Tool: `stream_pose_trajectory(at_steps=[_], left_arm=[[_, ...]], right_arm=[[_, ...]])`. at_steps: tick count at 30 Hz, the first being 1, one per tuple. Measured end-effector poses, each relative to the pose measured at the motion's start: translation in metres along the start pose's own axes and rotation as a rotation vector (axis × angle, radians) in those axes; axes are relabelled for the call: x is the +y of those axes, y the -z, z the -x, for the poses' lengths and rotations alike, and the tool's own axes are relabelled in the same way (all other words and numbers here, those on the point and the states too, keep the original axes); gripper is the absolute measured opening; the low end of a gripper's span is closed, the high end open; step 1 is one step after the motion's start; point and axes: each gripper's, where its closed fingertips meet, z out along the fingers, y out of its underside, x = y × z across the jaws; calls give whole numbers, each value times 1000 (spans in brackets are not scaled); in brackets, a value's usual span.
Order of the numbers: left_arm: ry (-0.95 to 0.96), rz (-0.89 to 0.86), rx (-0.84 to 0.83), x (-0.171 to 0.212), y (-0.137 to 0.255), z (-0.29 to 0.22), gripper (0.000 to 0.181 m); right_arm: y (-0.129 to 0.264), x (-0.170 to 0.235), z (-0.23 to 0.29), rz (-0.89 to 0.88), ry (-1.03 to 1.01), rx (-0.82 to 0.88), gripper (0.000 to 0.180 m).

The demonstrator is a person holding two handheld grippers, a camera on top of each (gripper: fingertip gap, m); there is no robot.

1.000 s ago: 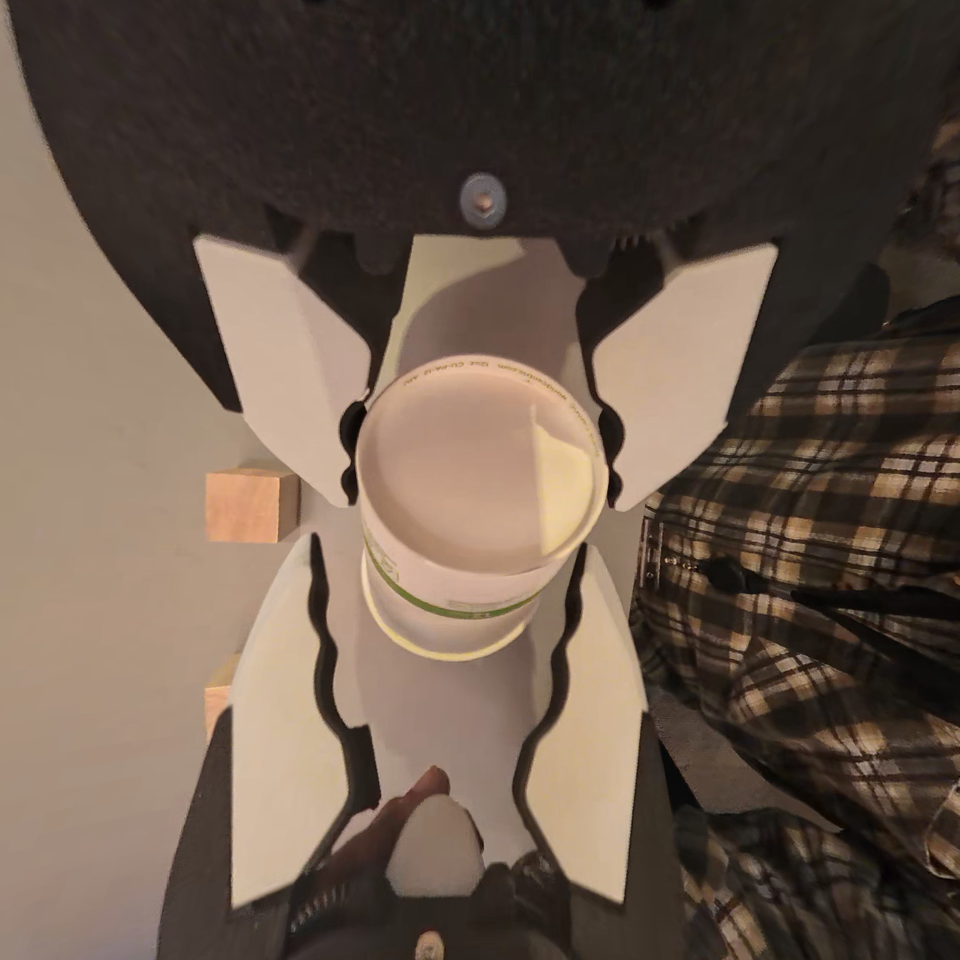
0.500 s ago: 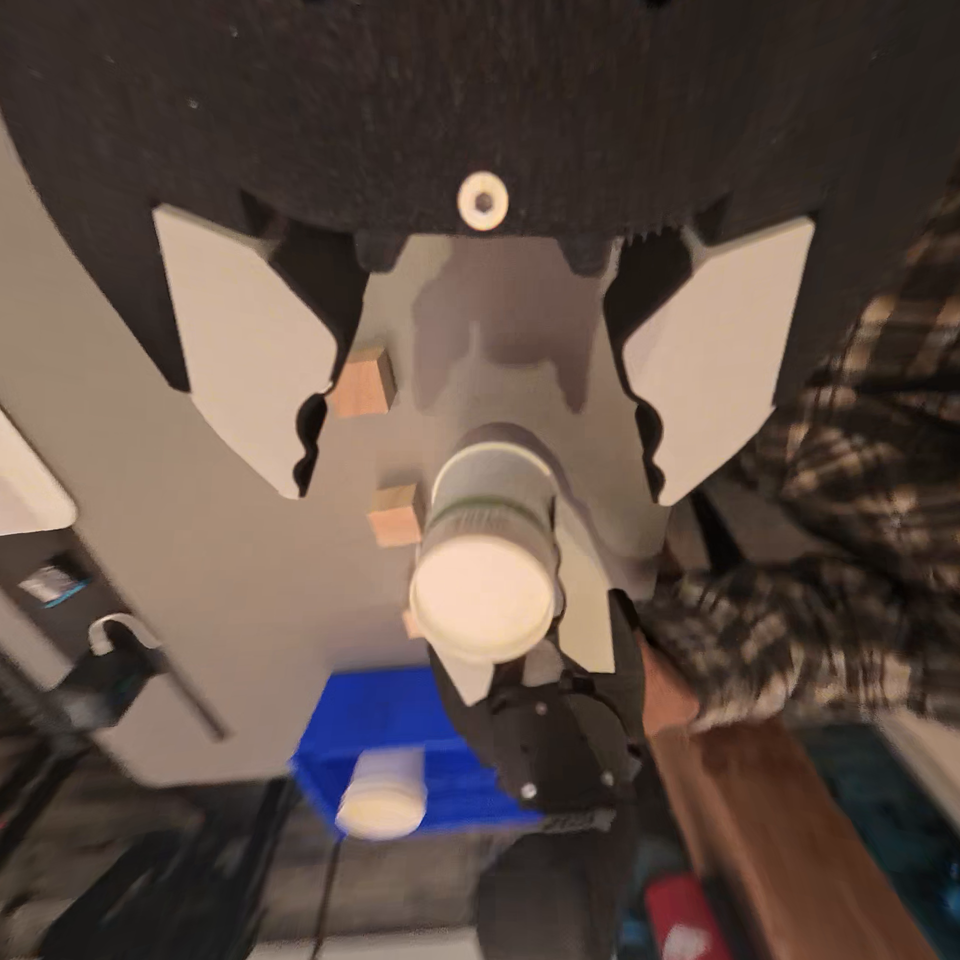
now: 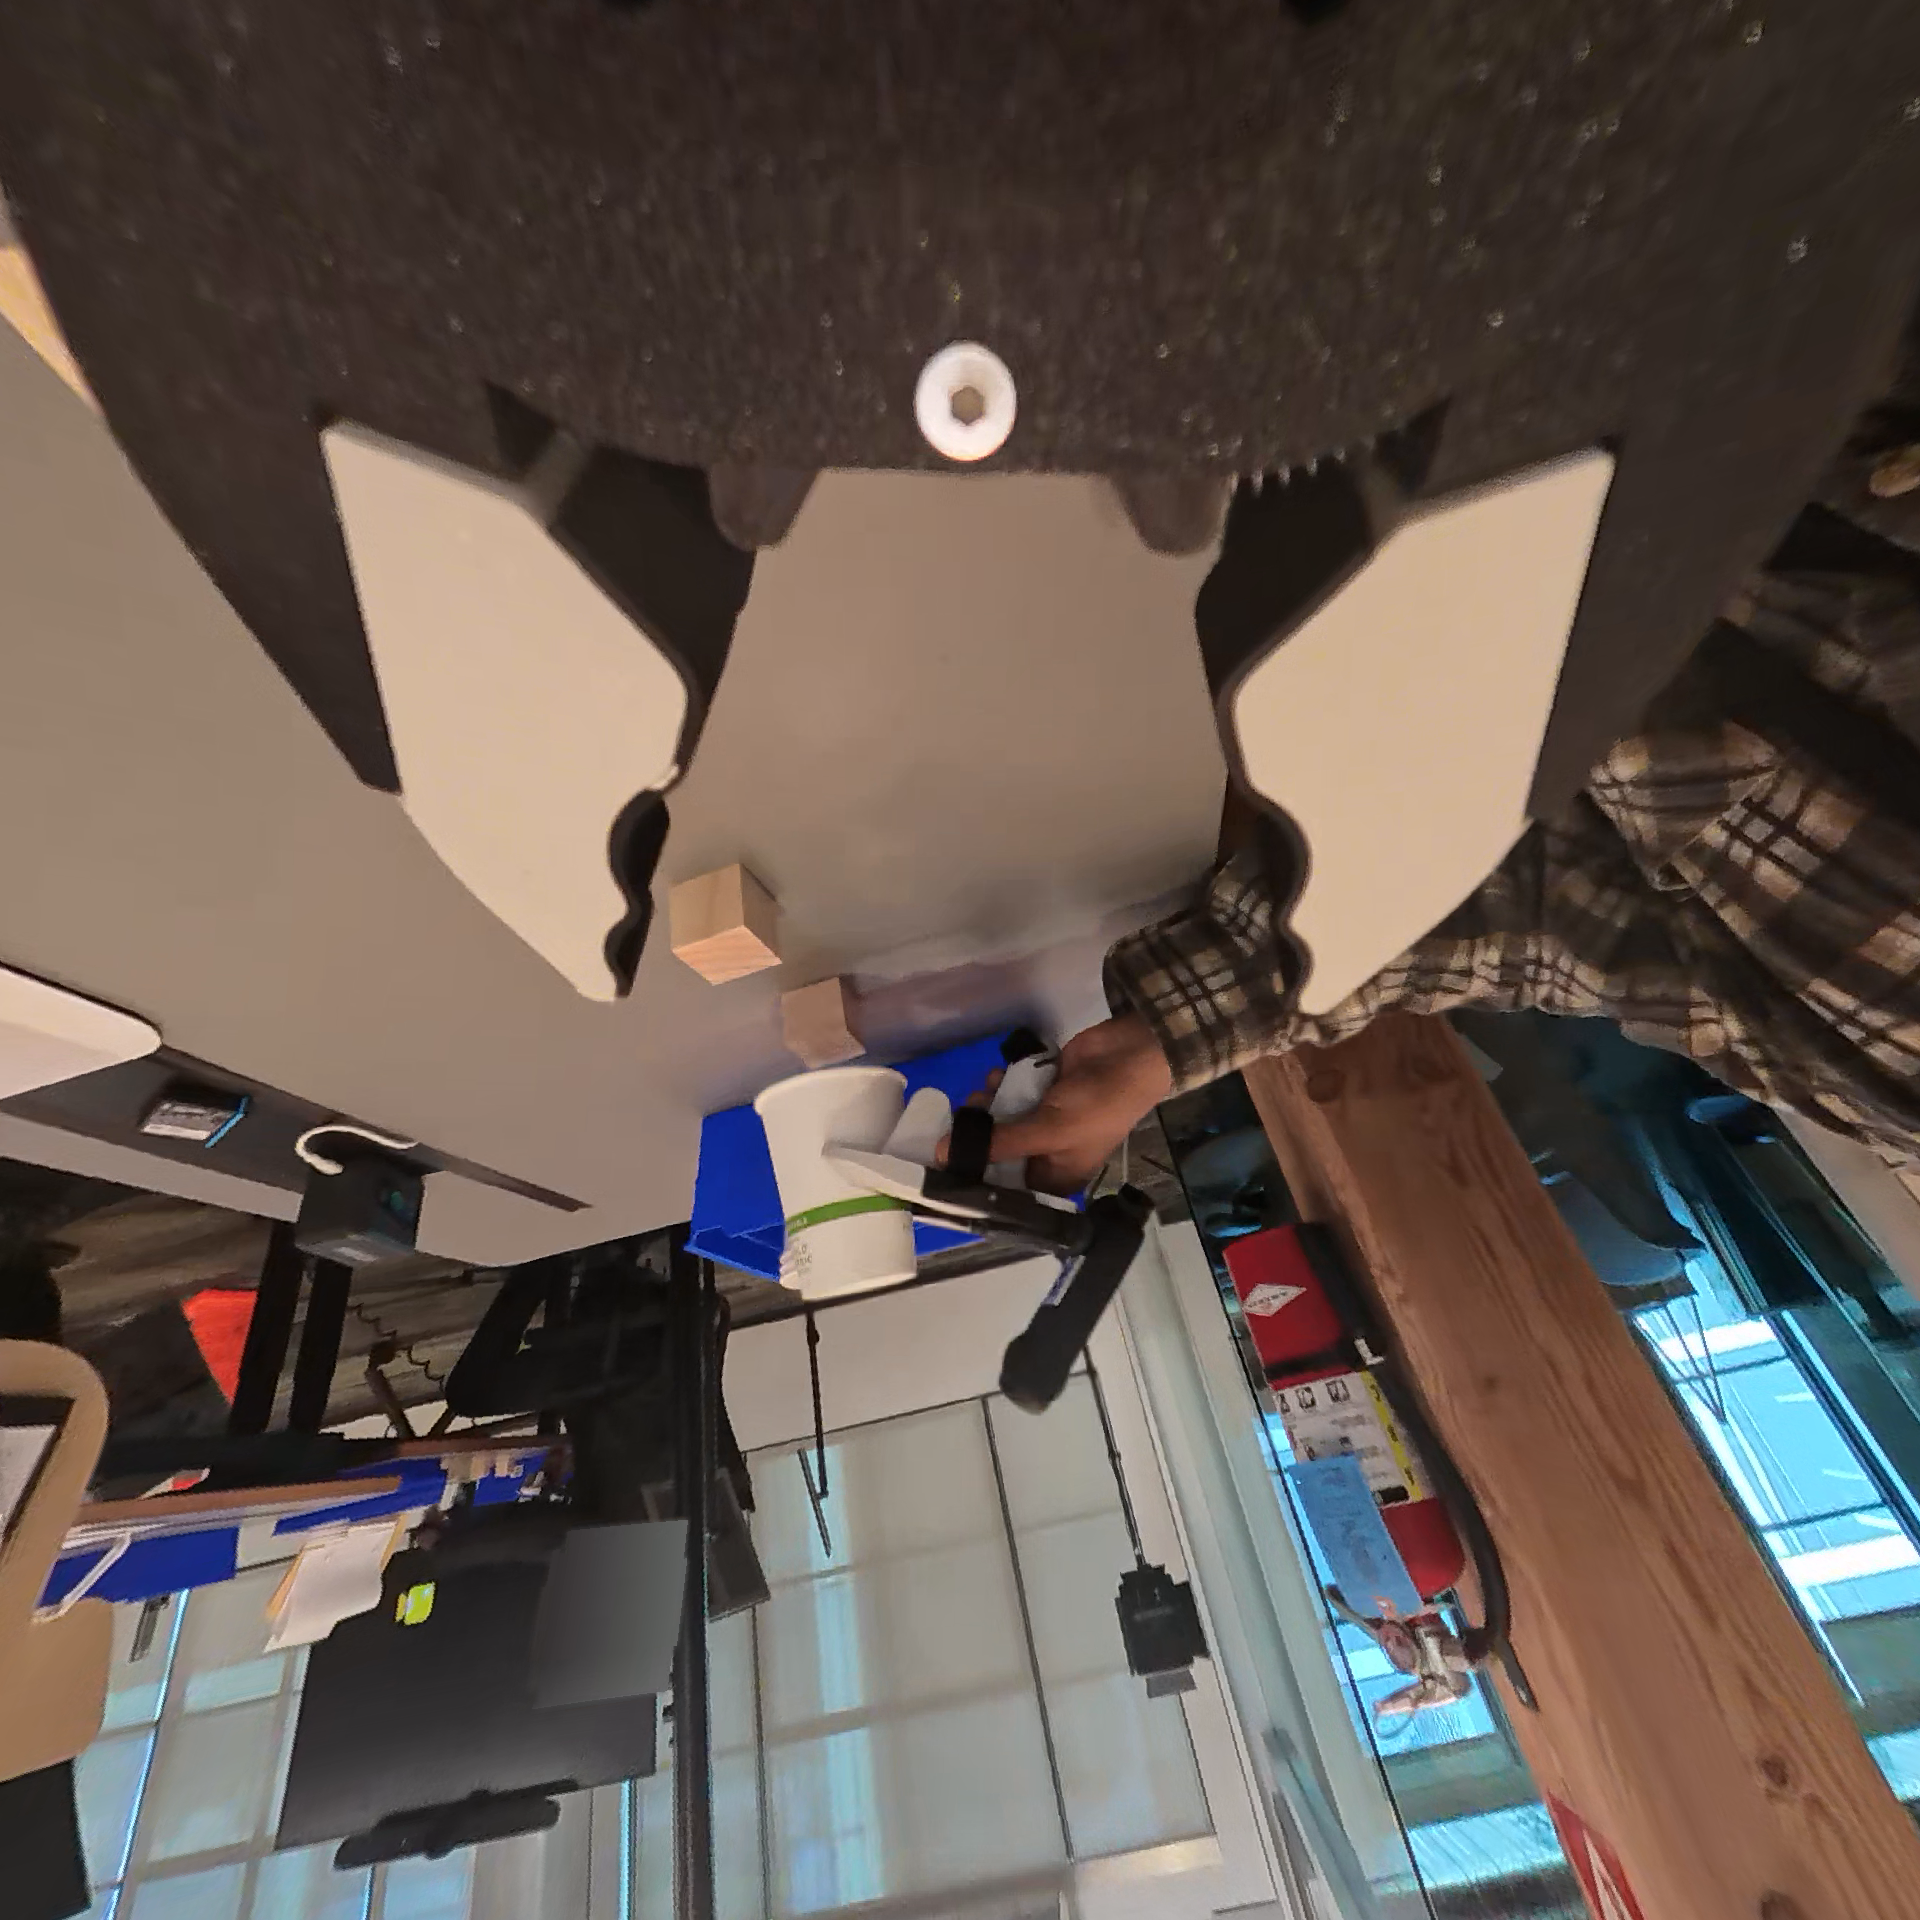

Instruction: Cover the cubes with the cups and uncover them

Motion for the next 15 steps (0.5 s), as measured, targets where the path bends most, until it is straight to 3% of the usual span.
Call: stream_pose_trajectory(at_steps=[1, 15], left_arm=[[8, 8, -13, 4, -3, 2, 84], [-13, 146, -75, 50, -22, 8, 89]], right_arm=[[2, -2, 2, -4, 15, 5, 112], [8, -12, 14, -15, 67, -24, 111]])
